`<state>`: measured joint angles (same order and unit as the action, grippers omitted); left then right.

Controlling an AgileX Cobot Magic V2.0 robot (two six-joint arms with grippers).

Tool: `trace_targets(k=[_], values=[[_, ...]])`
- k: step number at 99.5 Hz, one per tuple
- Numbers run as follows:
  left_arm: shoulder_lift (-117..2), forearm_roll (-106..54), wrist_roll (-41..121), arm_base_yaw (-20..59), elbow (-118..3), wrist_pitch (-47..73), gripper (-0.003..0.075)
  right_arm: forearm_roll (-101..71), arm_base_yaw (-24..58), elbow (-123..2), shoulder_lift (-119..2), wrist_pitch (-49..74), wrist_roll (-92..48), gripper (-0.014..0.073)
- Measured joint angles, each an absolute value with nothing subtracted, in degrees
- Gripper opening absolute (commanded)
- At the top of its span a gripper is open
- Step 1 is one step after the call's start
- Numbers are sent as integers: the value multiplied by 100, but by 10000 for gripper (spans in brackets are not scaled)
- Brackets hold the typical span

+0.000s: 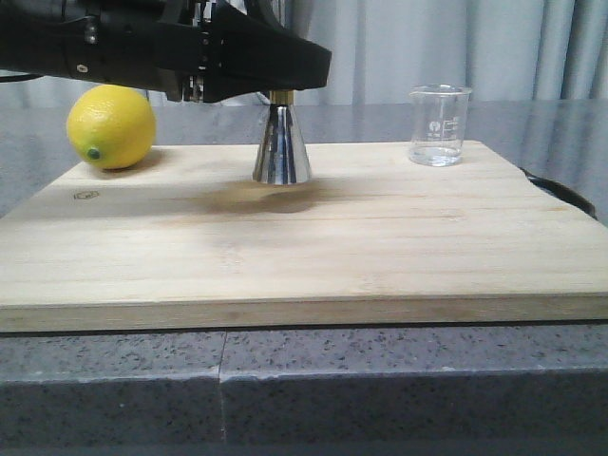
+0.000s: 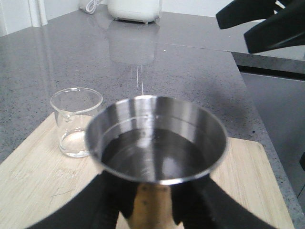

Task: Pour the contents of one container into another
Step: 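Lower the filled jigger onto the board with the left gripper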

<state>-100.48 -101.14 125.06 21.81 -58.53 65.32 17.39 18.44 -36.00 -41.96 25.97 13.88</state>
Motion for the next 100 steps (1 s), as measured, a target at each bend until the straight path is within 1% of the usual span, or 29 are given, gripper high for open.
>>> trace_targets(k=[22, 77, 100], values=[[-10048, -10114, 12506, 2181, -5853, 6532, 196, 1739, 1844, -3393, -3767, 2633, 1388, 618], [-10048, -10112, 12506, 2181, -5853, 6532, 196, 1885, 1844, -3383, -3767, 2683, 1388, 618], [-10048, -10112, 12612, 2181, -5853, 6179, 196, 1897, 1844, -3383, -3767, 2683, 1388, 618]])
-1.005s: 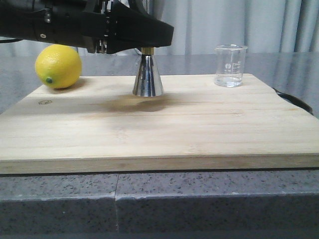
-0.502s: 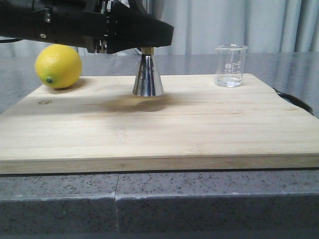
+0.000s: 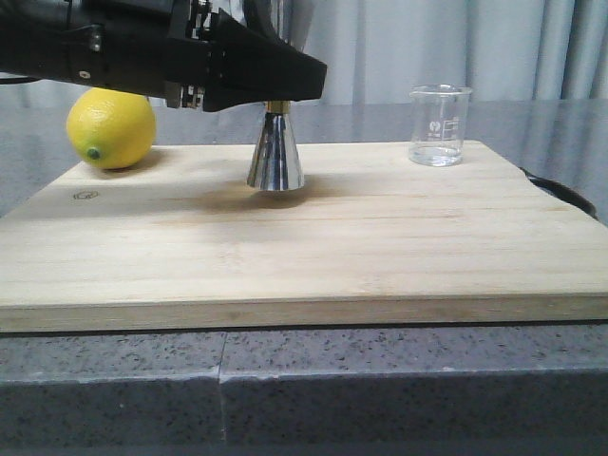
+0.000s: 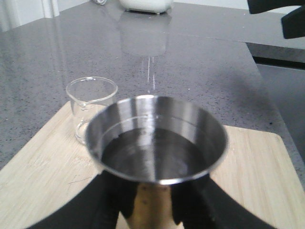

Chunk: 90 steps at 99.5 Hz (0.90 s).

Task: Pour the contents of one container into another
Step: 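Lower the filled jigger onto the board with the left gripper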

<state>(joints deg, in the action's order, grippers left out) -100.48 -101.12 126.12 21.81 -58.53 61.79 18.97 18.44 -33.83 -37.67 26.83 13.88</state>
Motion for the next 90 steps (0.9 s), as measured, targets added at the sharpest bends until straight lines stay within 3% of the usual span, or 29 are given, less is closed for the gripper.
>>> trace_targets(k=[90], values=[[-10048, -10112, 12911, 2181, -5853, 5832, 196, 1908, 1844, -3383, -3767, 2692, 1388, 618]])
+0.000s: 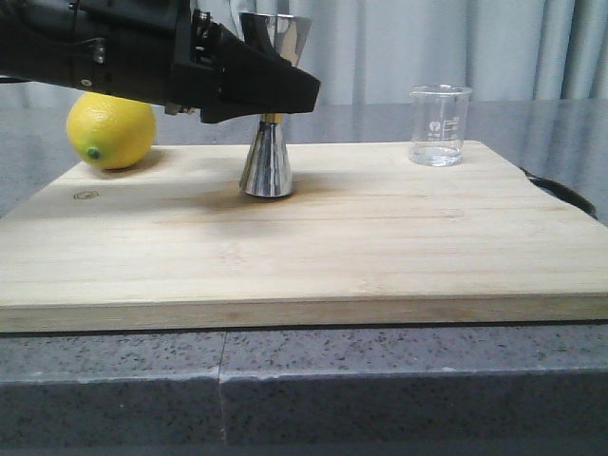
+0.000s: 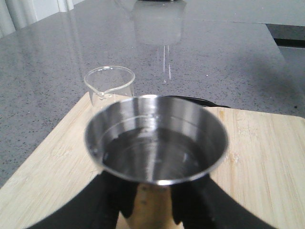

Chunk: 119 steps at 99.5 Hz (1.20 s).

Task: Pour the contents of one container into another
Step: 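Lower the filled jigger onto the board with the left gripper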

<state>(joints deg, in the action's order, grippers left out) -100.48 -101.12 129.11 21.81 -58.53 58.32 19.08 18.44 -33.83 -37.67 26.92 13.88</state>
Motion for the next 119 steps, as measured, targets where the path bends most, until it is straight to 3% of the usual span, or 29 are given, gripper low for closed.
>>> trace_targets(k=[70, 119], values=[[-10097, -10112, 12929, 2181, -5853, 5928, 196, 1908, 1844, -3383, -3767, 2692, 1388, 618], [-10460, -10191, 13083, 2153, -5939, 6629, 196, 1908, 1844, -3383, -3767, 2692, 1388, 618]])
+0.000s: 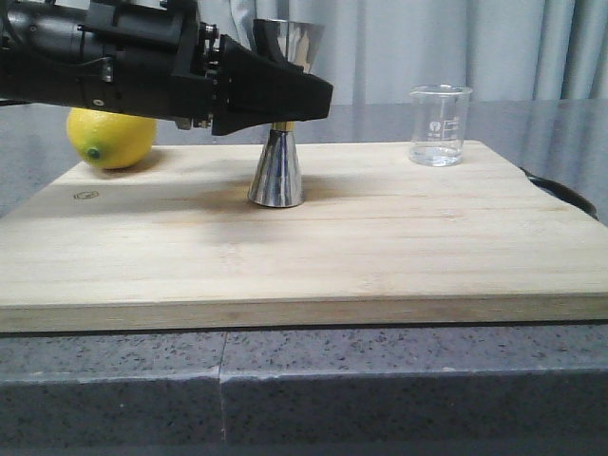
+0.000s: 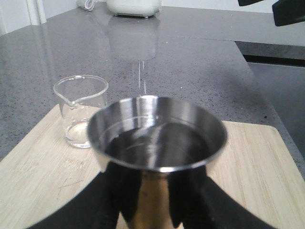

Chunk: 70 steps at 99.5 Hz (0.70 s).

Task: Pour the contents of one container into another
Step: 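Lower the filled jigger onto the board with the left gripper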

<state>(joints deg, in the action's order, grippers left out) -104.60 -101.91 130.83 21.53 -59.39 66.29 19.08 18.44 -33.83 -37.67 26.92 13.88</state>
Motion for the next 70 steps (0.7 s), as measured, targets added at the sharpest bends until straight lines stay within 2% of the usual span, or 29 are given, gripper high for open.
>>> trace_targets(k=[70], values=[[-10519, -10153, 13083, 1948, -6031, 6620, 203, 1908, 1844, -3383, -3767, 2692, 1388, 618]])
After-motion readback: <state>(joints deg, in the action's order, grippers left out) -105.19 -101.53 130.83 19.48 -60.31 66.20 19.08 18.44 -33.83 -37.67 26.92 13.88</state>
